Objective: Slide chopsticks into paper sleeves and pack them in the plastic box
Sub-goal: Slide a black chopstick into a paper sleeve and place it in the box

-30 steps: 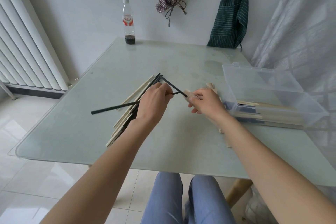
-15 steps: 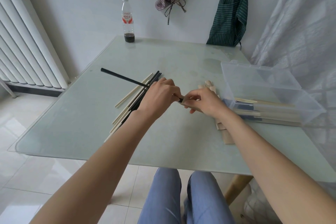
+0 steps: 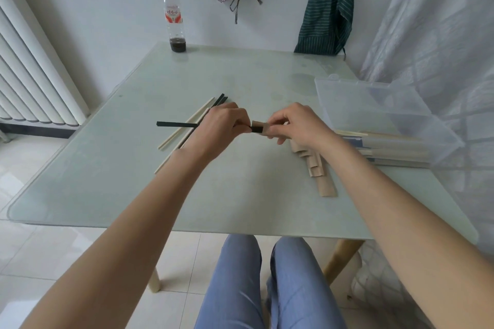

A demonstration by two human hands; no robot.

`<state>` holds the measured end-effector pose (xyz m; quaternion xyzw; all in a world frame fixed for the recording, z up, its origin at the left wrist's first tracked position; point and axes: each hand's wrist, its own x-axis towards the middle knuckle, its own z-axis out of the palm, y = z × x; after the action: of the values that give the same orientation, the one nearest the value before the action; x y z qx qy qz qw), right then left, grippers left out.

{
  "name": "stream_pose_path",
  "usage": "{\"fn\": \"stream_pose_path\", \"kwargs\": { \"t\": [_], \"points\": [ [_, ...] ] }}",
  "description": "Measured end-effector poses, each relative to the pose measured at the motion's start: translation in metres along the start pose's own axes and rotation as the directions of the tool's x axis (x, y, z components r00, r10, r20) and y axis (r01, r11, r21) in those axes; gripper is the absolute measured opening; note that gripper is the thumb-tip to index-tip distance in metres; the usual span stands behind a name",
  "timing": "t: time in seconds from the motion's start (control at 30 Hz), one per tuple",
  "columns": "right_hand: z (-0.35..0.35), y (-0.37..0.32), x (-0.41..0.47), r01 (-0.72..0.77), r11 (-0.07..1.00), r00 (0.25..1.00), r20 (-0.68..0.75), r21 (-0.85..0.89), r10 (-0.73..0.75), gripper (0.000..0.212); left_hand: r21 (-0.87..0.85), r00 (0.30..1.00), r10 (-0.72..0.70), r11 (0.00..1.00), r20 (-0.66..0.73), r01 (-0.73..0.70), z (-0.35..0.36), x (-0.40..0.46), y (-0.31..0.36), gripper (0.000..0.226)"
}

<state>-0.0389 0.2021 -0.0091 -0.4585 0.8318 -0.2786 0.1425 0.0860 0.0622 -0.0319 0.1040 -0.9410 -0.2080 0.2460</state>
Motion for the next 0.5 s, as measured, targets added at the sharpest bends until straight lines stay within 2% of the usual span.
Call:
{"fn": "stream_pose_path", "kwargs": {
  "t": [0.1, 0.27, 0.5],
  "points": [
    [-0.001, -0.003, 0.001, 0.027, 1.000, 1.000, -0.004, 0.005, -0.027, 0.013, -0.015, 1.000, -0.007, 1.000, -0.009, 0.007, 0.002, 0.004, 0.004, 0.010],
    [-0.011, 0.009, 0.000, -0.010, 1.000, 0.999, -0.051, 0.010, 0.011, 0.015, -0.004, 0.992, -0.117, 0.993, -0.040, 0.117, -0.006, 0.005, -0.006, 0.010],
    [-0.004, -0.002, 0.004, 0.047, 0.999, 0.996, -0.082, 0.023, -0.045, 0.010, 0.014, 0.992, -0.126, 0.992, -0.020, 0.127, -0.003, 0.014, 0.009, 0.013]
  ]
}}
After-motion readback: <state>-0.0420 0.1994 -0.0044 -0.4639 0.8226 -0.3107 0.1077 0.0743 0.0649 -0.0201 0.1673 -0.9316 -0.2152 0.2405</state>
